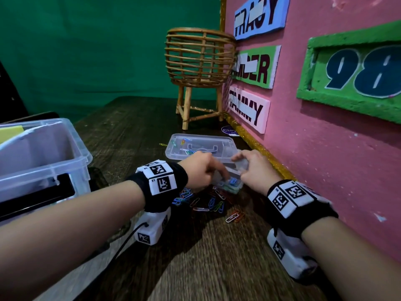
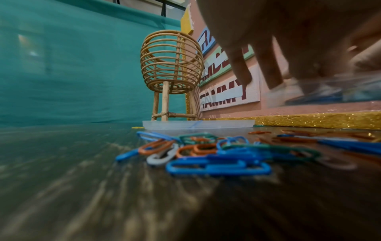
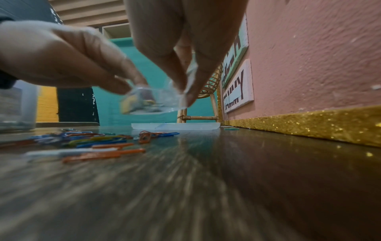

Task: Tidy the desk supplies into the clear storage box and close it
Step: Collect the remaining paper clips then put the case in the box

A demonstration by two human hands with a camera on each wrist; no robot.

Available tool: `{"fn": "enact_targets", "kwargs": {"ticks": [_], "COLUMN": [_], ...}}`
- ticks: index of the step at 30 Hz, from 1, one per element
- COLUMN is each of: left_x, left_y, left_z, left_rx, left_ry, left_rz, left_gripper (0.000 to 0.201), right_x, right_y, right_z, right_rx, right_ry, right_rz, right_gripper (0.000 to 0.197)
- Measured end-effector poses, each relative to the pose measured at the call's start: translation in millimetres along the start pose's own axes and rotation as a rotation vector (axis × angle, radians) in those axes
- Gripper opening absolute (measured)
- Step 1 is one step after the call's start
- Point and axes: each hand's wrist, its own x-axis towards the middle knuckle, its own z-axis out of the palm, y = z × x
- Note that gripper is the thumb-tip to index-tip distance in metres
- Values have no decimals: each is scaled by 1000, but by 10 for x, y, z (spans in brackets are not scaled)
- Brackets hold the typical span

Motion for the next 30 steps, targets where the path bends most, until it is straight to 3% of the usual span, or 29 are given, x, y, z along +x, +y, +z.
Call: {"fn": "enact_targets", "kwargs": {"ticks": [2, 4, 7, 10, 13, 19, 25, 27, 30], "left_x": [62, 152, 279, 332, 273, 140, 86, 26, -88], "left_y": [-38, -102, -171, -134, -32, 144, 290, 241, 72], "left_z": [0, 21, 107, 138, 119, 241, 384, 339, 217], "left_rx": [14, 70, 172, 232, 142, 135, 193, 213, 300], "left_ry": [160, 157, -134, -435, -557, -443, -363, -334, -280], "left_rz": [-19, -99, -264, -288, -270, 20, 174, 159, 19], "left_gripper": [35, 36, 40, 51, 59, 60, 24, 18, 20], "right_x": [4, 0, -4, 1, 9, -12, -71, -104, -158], "right_y": [17, 37, 58, 61, 60, 40, 19, 18, 18], "right_z": [-27, -50, -58, -62, -57, -60, -98, -123, -142], "right_rx": [-10, 13, 44, 46, 43, 46, 68, 72, 71], "right_ry": [89, 174, 256, 297, 311, 311, 287, 286, 278], "right_rz": [79, 141, 201, 230, 235, 232, 247, 243, 242], "right_gripper": [42, 45, 48, 49, 49, 48, 50, 50, 50]}}
